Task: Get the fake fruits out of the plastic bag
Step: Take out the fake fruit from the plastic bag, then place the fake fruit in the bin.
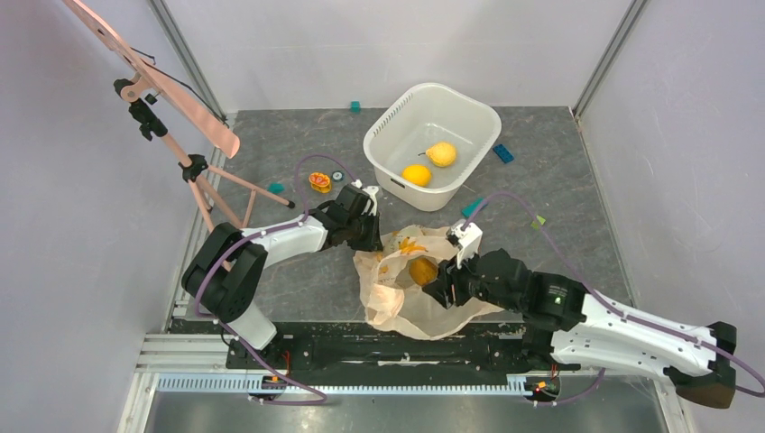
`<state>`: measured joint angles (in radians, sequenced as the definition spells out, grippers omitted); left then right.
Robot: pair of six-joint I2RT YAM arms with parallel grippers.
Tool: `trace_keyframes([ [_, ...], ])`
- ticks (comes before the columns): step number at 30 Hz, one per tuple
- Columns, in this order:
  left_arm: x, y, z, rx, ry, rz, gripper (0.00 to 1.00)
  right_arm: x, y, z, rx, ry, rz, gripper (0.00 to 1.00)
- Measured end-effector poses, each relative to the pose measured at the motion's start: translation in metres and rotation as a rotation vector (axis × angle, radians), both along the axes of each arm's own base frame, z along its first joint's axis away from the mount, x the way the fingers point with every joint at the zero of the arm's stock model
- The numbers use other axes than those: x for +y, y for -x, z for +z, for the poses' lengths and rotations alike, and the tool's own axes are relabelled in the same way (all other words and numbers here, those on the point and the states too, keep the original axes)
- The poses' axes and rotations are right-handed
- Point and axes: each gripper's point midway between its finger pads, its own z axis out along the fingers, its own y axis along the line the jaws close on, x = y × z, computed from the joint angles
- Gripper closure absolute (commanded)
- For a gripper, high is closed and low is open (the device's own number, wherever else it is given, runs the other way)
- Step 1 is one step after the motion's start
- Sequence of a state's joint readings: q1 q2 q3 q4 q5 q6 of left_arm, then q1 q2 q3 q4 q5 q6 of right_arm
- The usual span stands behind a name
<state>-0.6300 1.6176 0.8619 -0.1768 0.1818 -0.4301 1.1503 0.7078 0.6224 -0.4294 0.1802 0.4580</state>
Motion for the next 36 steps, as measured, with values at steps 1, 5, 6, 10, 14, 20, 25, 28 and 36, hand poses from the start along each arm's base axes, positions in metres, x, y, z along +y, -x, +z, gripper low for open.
trace_keyframes([
  [1, 0.0, 0.0, 0.0, 0.0, 0.0, 0.0, 0.8, 0.001, 0.0, 0.011, -0.009, -0.015, 0.002, 0.62],
  [5, 0.001, 0.003, 0.001, 0.0, 0.004, -0.002, 0.8, 0.004, -0.004, 0.057, -0.053, -0.088, 0.0, 0.62],
  [6, 0.002, 0.003, 0.001, -0.001, 0.004, -0.002, 0.8, 0.005, -0.004, 0.067, -0.063, -0.104, 0.002, 0.62],
  [10, 0.002, 0.004, 0.003, -0.005, 0.009, -0.002, 0.81, 0.009, -0.01, 0.096, -0.105, -0.131, -0.005, 0.62],
  [14, 0.003, 0.006, 0.004, -0.006, 0.012, -0.004, 0.81, 0.016, -0.029, 0.121, -0.167, -0.095, -0.051, 0.63],
  [20, 0.005, 0.011, 0.005, -0.008, 0.019, -0.007, 0.83, 0.03, -0.086, 0.13, -0.248, 0.055, -0.17, 0.63],
  [25, 0.006, 0.016, 0.007, -0.01, 0.041, -0.004, 0.83, 0.015, -0.161, 0.105, -0.235, 0.213, -0.298, 0.63],
  [28, 0.007, 0.021, 0.006, -0.001, 0.053, 0.002, 0.83, -0.001, -0.207, 0.094, -0.217, 0.267, -0.374, 0.62],
  [36, 0.009, 0.025, 0.009, -0.009, 0.067, 0.007, 0.88, -0.025, -0.303, 0.064, -0.168, 0.336, -0.451, 0.61],
])
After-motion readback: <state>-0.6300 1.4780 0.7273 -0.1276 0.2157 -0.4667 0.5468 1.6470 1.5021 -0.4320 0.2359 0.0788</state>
